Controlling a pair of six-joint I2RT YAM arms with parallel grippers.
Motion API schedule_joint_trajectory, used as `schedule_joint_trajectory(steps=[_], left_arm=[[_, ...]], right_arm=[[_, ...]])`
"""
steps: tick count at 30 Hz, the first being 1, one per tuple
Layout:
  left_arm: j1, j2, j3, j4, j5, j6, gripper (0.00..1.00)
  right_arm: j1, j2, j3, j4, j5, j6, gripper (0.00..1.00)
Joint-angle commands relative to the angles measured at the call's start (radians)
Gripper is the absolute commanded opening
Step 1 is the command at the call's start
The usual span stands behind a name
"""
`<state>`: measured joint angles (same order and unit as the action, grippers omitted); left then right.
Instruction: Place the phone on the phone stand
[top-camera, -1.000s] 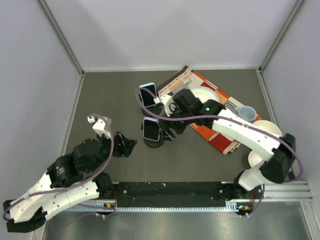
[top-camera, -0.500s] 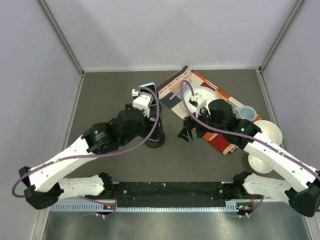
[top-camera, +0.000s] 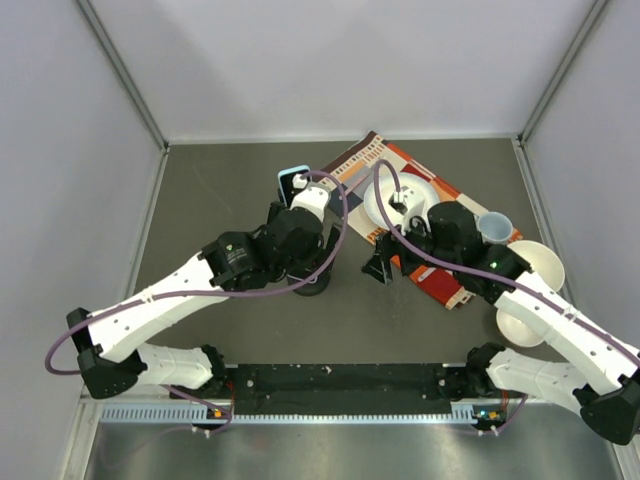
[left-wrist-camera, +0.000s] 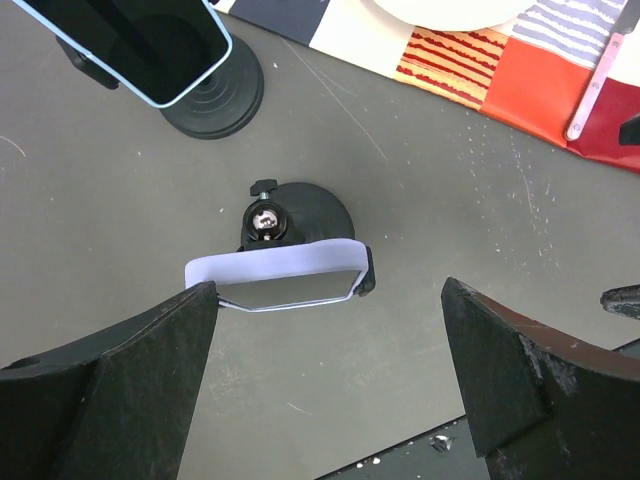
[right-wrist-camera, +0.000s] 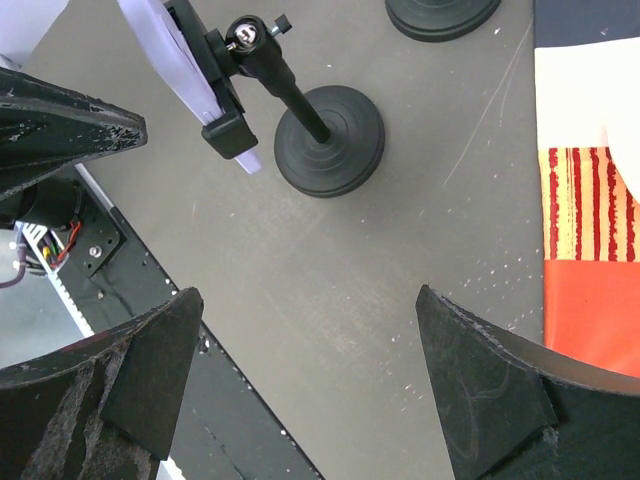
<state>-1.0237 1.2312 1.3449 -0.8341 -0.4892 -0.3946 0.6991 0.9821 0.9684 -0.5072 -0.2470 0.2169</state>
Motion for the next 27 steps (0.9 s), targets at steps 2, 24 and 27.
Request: schedule_joint_trajectory(steps=[2,24,27], left_arm=[[-0.013,-0.028,0.016,-0.014,-0.02,-0.023,0.98],[-0.01,0.06,0.037,-0.048,-0.09,-0.035,0.98],[-0.01,0.076,0.037,-0.048,-0.127,-0.049,0.99]], right_arm=[[-0.01,-0.026,-0.013,0.039,0.005,-0.016,0.88],[-0.009,-0.066,-0.034,0.032,0.006,-0.025,0.88],[-0.009,-0.082,-0.036,0.026,0.003,-0.025,0.88]])
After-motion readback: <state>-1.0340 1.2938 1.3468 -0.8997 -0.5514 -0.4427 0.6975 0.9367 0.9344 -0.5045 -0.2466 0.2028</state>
